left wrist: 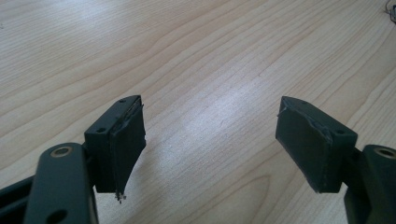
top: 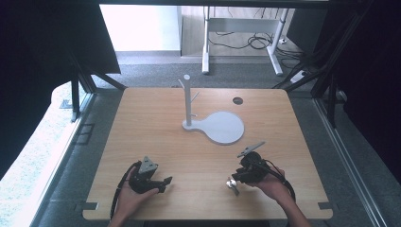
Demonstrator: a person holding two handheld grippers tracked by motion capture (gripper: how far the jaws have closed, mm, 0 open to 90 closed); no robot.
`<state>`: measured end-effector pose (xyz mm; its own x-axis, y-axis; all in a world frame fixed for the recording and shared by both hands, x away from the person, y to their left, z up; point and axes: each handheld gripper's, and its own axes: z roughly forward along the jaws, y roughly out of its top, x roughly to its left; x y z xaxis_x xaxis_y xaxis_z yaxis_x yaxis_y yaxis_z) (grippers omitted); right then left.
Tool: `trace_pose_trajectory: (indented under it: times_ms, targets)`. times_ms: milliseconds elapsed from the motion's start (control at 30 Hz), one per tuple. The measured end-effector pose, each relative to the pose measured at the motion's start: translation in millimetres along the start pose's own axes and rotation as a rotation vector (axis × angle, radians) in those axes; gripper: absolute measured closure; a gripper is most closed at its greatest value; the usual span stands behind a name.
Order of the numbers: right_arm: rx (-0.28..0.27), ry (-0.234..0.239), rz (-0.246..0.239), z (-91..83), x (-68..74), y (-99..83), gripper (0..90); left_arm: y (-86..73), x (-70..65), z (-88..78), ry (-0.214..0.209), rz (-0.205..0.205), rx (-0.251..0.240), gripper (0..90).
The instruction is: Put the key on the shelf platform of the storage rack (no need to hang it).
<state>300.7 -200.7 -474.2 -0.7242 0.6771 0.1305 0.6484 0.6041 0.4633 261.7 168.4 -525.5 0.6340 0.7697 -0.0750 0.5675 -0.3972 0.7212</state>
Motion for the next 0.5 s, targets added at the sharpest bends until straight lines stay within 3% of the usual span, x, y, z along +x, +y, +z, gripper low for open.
trace_pose_trajectory:
  times_ms: [500]
  targets:
    - [0.053,-0.003,-0.016,16.1,7.8,6.3,68.0,0.1,-1.3,0.3,-0.007,0.005,0.002,24.1]
